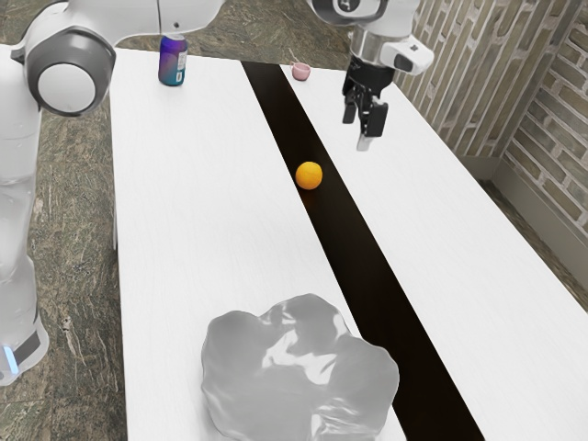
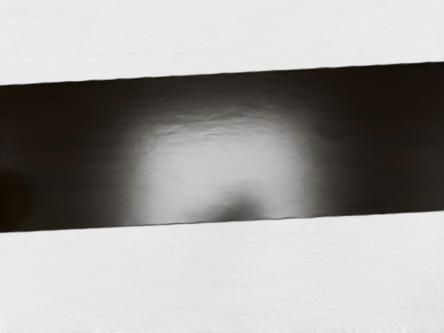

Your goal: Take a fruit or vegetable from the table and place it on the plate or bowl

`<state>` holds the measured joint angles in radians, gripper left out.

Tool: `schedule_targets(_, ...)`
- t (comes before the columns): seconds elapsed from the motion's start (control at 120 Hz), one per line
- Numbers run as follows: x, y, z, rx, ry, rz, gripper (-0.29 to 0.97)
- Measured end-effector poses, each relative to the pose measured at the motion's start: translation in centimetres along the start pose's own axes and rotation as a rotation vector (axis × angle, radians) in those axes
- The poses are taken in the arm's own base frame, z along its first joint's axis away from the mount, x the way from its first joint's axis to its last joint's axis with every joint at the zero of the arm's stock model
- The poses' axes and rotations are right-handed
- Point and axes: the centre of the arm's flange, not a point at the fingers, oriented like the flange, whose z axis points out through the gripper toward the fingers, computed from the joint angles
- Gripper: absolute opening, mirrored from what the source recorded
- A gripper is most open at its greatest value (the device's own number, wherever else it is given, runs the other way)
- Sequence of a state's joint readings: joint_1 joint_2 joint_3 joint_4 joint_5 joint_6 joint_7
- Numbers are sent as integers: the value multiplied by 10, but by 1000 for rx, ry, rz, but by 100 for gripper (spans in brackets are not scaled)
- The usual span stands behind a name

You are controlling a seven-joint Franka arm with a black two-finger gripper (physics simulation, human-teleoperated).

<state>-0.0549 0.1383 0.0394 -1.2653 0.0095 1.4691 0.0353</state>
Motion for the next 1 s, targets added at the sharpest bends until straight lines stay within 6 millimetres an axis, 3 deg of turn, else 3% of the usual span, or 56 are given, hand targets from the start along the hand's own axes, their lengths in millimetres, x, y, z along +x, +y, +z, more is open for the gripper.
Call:
schedule_targets(0.233,-6,-12,-2,8,-27,5,68)
schedule_targets(0.417,-8,-21,17,59,-66,161,68)
schedule_targets(0.583,-27,-41,34,94,-62,298,68)
schedule_targets(0.642,-46,-47,42,80,-45,342,68)
schedule_targets(0.842,-71,-107,58,97,30,410,68)
schedule_targets(1.0,-50,-124,90,134,72,508,68)
